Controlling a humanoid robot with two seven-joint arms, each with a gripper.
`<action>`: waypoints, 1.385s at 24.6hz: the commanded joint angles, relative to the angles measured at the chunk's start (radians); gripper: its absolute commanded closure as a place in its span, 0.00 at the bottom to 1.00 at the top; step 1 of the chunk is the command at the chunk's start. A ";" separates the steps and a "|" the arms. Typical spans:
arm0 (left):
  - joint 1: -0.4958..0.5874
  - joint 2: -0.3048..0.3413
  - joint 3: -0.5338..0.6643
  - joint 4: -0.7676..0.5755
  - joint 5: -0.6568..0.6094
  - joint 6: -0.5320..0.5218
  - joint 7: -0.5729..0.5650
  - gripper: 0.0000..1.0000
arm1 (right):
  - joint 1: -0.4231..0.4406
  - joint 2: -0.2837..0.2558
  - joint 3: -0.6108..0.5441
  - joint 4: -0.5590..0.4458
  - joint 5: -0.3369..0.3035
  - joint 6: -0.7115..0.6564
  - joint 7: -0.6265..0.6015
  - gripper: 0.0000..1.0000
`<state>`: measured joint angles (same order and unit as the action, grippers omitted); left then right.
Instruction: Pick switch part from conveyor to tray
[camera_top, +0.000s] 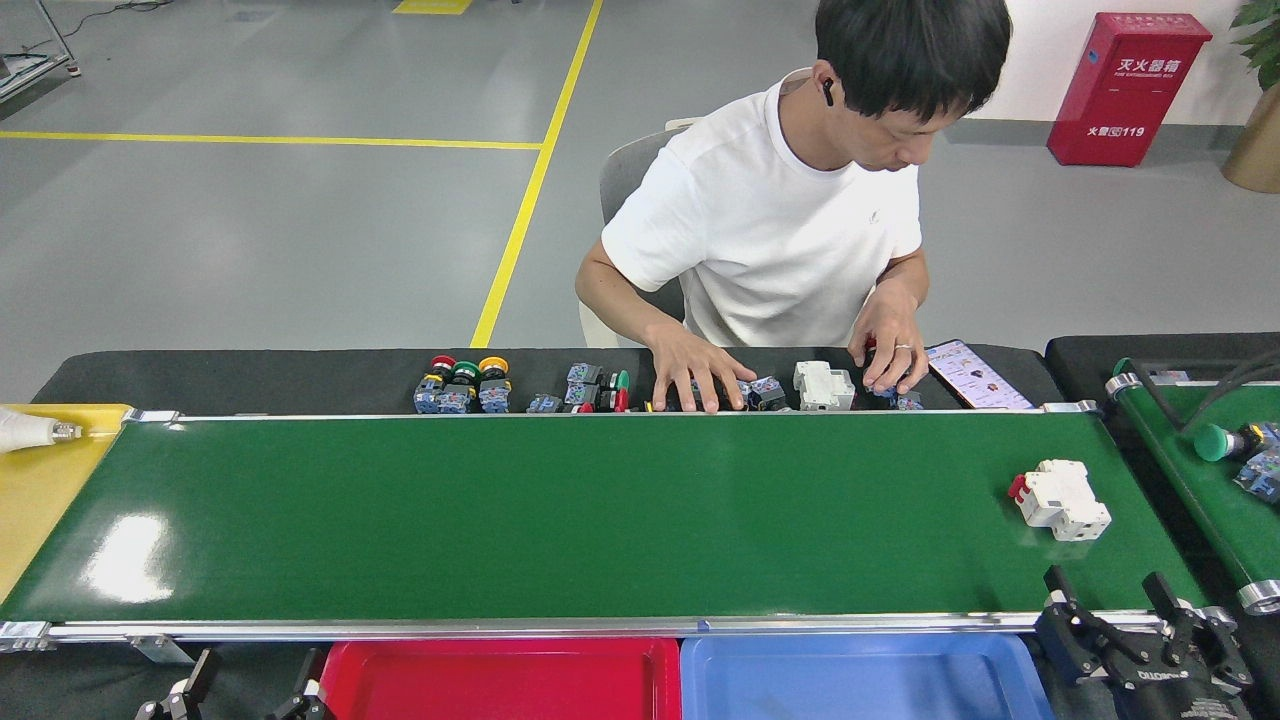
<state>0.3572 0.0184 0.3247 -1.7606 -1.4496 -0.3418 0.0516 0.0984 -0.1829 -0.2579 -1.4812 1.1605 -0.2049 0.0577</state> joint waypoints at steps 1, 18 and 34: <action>-0.003 0.009 0.001 -0.013 0.000 -0.003 0.004 0.00 | -0.048 -0.013 0.014 0.035 0.013 0.010 0.007 0.01; -0.009 0.008 -0.004 -0.011 -0.002 -0.003 0.004 0.00 | -0.356 0.009 0.285 0.328 0.045 0.188 -0.001 0.03; -0.003 0.008 0.007 -0.011 0.000 -0.002 0.004 0.00 | -0.209 0.006 0.313 -0.022 -0.051 -0.057 0.021 0.77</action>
<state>0.3547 0.0184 0.3268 -1.7606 -1.4497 -0.3466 0.0512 -0.1175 -0.1740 0.0588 -1.4452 1.1234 -0.2052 0.0756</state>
